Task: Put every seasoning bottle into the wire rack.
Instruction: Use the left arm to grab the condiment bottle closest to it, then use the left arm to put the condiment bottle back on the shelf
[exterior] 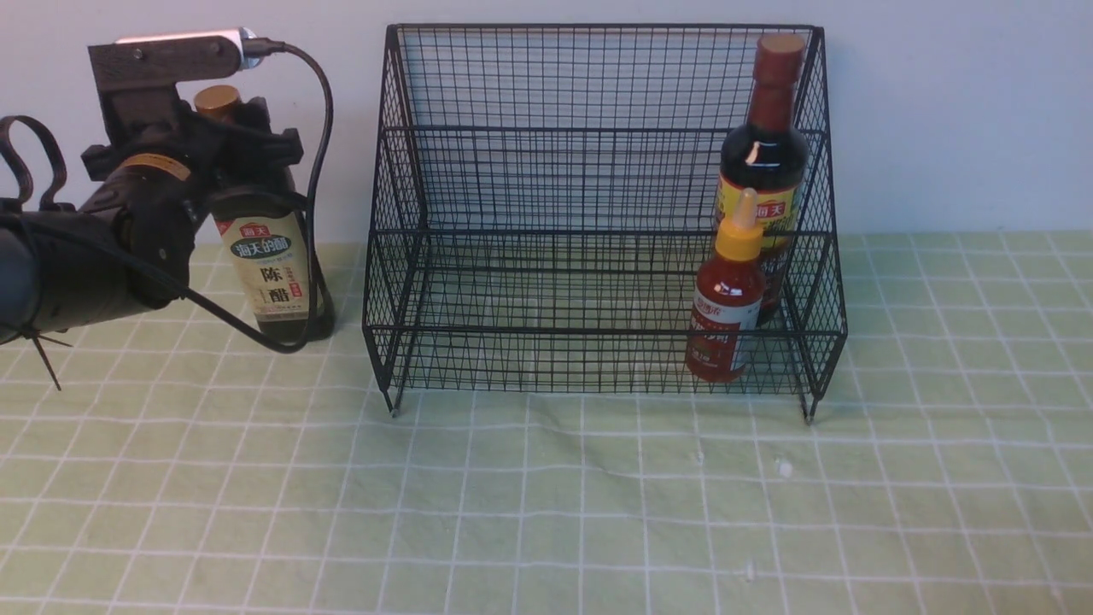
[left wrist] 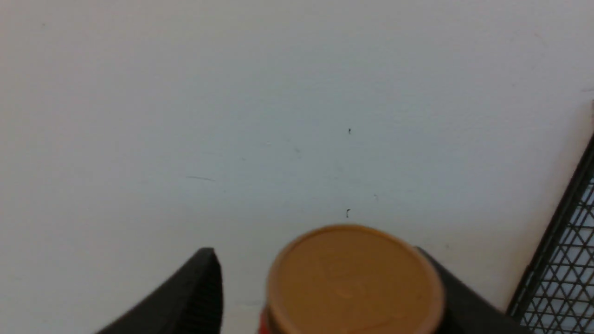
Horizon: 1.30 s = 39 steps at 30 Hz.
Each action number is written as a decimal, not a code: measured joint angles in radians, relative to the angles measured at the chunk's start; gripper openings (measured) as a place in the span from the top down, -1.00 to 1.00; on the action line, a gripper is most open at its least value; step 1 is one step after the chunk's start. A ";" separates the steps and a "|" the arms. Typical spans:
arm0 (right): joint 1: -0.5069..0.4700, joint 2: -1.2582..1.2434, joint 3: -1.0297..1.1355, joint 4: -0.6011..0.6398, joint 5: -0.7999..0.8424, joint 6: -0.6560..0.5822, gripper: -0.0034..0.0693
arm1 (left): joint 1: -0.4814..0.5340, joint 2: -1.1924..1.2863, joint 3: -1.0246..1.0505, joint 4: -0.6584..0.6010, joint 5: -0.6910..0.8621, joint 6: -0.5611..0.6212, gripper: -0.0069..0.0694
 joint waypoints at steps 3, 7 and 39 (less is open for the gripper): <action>0.000 0.000 0.000 0.000 0.000 0.000 0.95 | -0.001 0.000 0.000 0.035 -0.005 -0.005 0.03; 0.000 0.000 0.000 0.000 0.000 0.000 0.95 | -0.001 -0.017 0.000 0.061 0.032 -0.006 0.03; 0.000 0.000 0.000 0.000 0.000 0.000 0.95 | -0.190 -0.424 -0.226 -0.018 0.293 0.056 0.03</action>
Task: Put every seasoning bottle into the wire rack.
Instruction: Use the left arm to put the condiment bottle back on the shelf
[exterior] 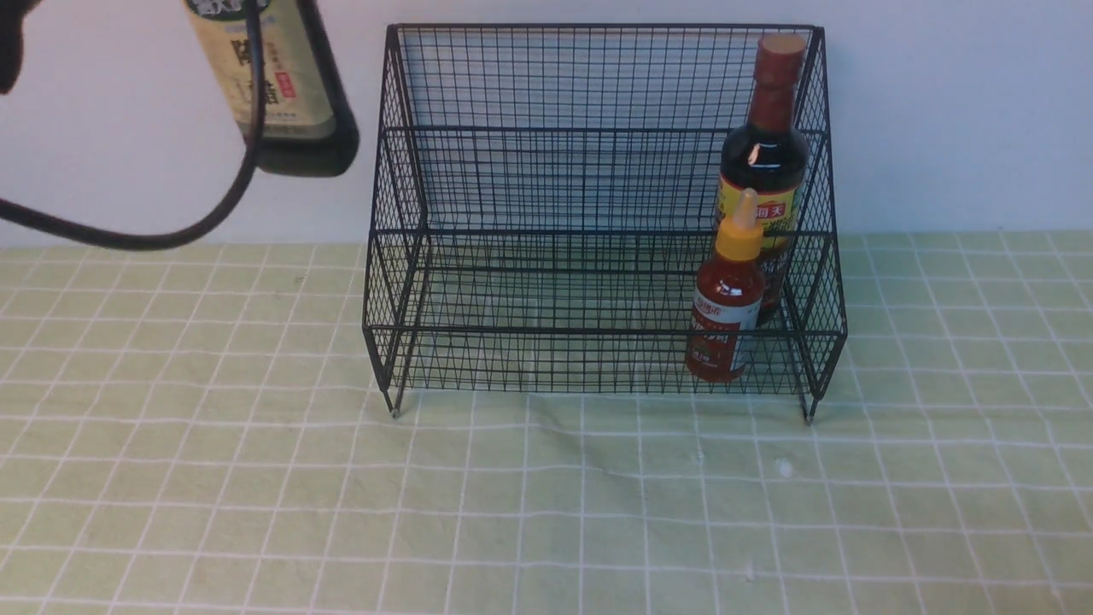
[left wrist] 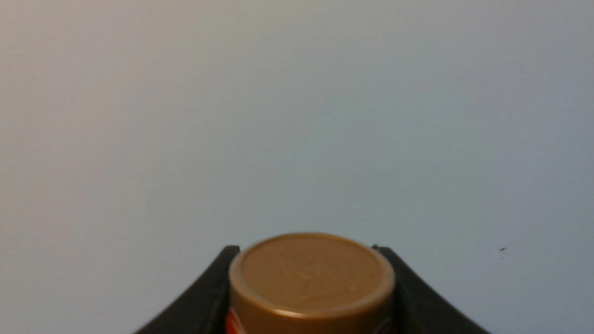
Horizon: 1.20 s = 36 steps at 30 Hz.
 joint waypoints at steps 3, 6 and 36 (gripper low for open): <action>0.000 0.000 0.000 0.000 0.000 0.000 0.95 | -0.040 0.034 -0.033 -0.051 0.001 0.041 0.03; 0.000 0.000 0.000 0.000 0.000 0.000 0.95 | -0.082 0.083 -0.059 -0.104 -0.005 0.104 0.03; 0.000 0.000 0.000 0.000 0.000 0.000 0.95 | -0.140 0.418 -0.091 -0.383 -0.168 0.329 0.03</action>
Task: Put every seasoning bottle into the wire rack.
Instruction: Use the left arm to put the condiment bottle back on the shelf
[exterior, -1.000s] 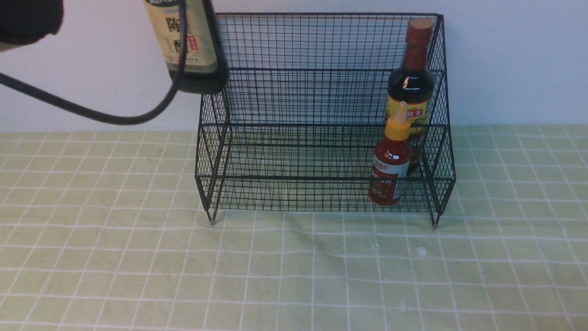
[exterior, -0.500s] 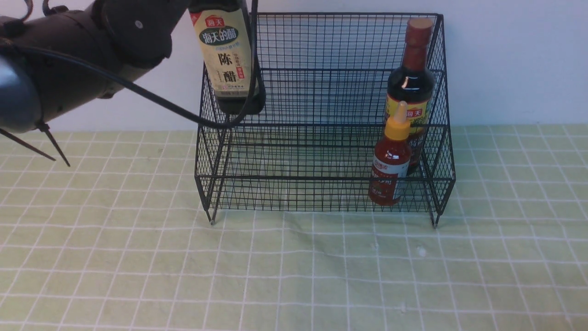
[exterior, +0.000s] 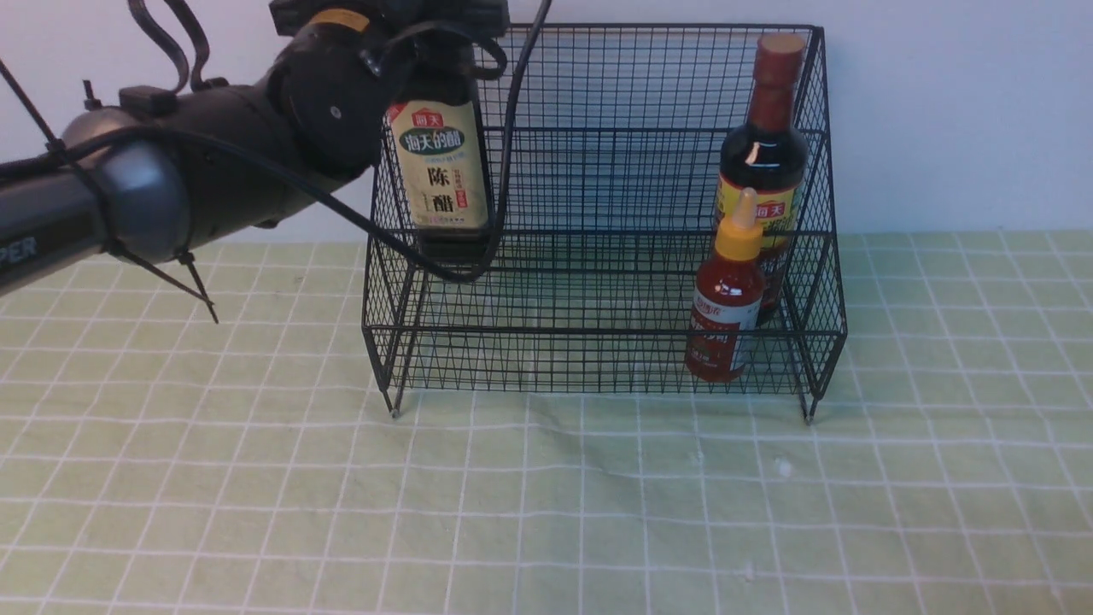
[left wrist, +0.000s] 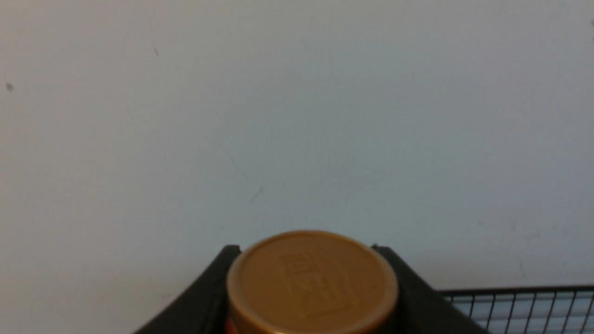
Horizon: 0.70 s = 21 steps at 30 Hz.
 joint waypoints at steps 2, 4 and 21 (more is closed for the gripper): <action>0.000 0.000 0.000 0.000 0.000 0.000 0.95 | 0.000 0.025 0.000 -0.001 0.026 0.000 0.03; 0.000 0.000 0.000 0.000 0.000 0.000 0.95 | 0.000 0.037 0.000 -0.001 0.039 0.000 0.03; 0.000 0.000 0.000 0.000 0.000 0.000 0.95 | 0.000 0.066 -0.002 -0.001 0.081 0.068 0.02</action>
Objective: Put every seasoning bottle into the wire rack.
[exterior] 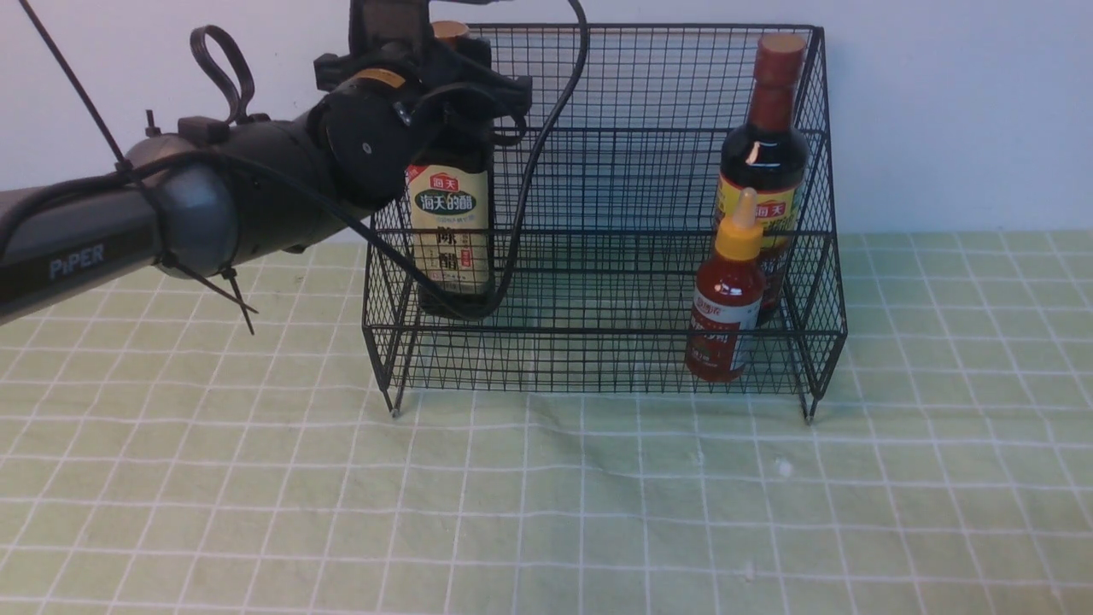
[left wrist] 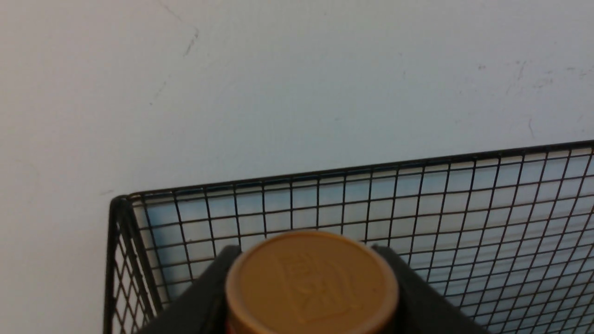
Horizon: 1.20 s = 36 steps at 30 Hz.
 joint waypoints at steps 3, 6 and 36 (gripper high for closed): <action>0.000 0.000 0.000 0.000 0.000 0.000 0.95 | 0.000 -0.001 -0.006 0.003 0.004 0.006 -0.06; 0.000 0.000 0.000 0.000 0.000 0.000 0.95 | 0.000 -0.010 -0.015 0.009 0.004 0.012 -0.17; 0.000 0.000 0.000 0.000 0.000 0.007 0.95 | 0.048 -0.460 -0.016 0.052 0.961 0.104 0.83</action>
